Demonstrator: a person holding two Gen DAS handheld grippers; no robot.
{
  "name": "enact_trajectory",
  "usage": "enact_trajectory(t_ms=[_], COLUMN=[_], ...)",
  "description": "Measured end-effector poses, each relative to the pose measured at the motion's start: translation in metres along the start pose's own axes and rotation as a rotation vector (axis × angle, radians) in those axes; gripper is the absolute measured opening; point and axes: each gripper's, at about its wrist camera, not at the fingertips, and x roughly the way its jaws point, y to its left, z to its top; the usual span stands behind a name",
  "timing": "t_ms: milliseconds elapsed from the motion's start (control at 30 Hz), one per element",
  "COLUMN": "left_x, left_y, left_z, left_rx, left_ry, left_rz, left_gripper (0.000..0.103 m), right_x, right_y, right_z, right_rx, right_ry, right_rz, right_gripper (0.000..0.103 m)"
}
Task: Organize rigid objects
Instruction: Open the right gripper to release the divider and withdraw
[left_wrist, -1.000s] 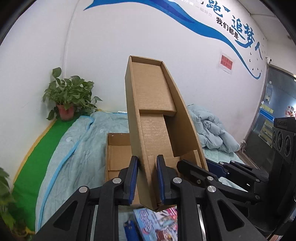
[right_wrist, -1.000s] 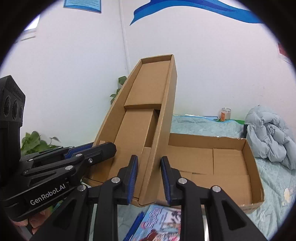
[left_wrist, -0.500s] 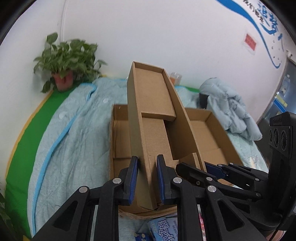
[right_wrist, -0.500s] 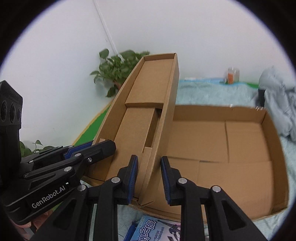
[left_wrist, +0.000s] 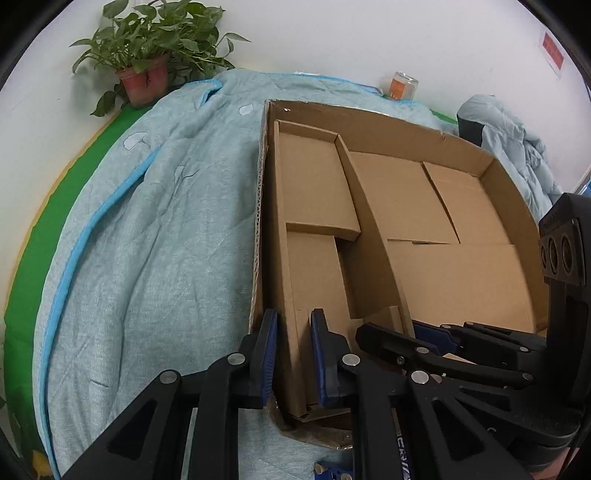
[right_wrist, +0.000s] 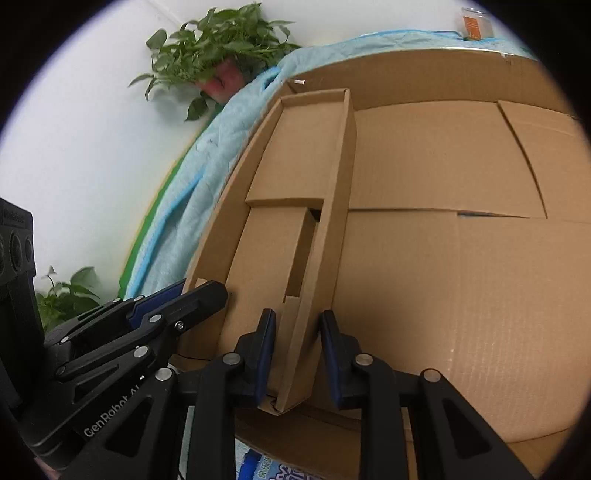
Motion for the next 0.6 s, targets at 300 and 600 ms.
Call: enact_trajectory(t_ms=[300, 600], left_x=[-0.065, -0.171], left_y=[-0.025, -0.043], left_z=[-0.044, -0.119], left_rx=[0.023, 0.018], left_ry=[-0.121, -0.481], left_rz=[0.061, 0.070], left_gripper=[0.016, 0.103], right_x=[0.000, -0.119], right_y=[0.008, 0.006], right_z=[0.008, -0.057], right_rx=[-0.024, -0.170], right_ry=[-0.001, -0.290], right_rz=[0.000, -0.192], right_gripper=[0.039, 0.090])
